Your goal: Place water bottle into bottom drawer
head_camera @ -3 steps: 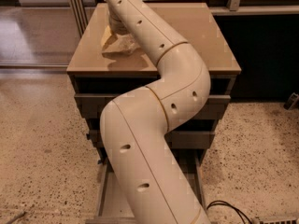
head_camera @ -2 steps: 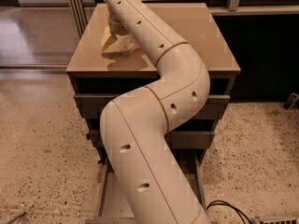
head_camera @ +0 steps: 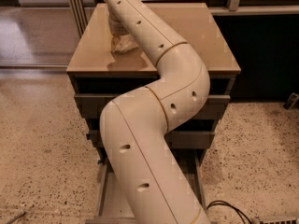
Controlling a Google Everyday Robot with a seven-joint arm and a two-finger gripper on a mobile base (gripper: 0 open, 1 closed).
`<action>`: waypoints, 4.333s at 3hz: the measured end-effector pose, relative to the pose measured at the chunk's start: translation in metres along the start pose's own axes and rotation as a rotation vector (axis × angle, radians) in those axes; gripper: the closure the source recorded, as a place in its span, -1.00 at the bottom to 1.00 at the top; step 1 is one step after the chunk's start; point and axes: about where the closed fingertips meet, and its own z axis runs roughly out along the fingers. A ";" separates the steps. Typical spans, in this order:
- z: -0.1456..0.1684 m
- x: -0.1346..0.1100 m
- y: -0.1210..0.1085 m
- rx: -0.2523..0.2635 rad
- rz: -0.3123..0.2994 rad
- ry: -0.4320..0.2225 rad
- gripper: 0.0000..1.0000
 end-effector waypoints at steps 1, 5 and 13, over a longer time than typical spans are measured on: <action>0.000 0.000 0.000 0.000 0.000 0.000 0.29; -0.010 0.006 0.003 -0.120 -0.064 -0.010 1.00; -0.252 0.178 -0.064 -0.668 -0.419 -0.151 1.00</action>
Offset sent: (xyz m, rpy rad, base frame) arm 0.0000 0.0000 0.0000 0.0000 0.0000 0.0000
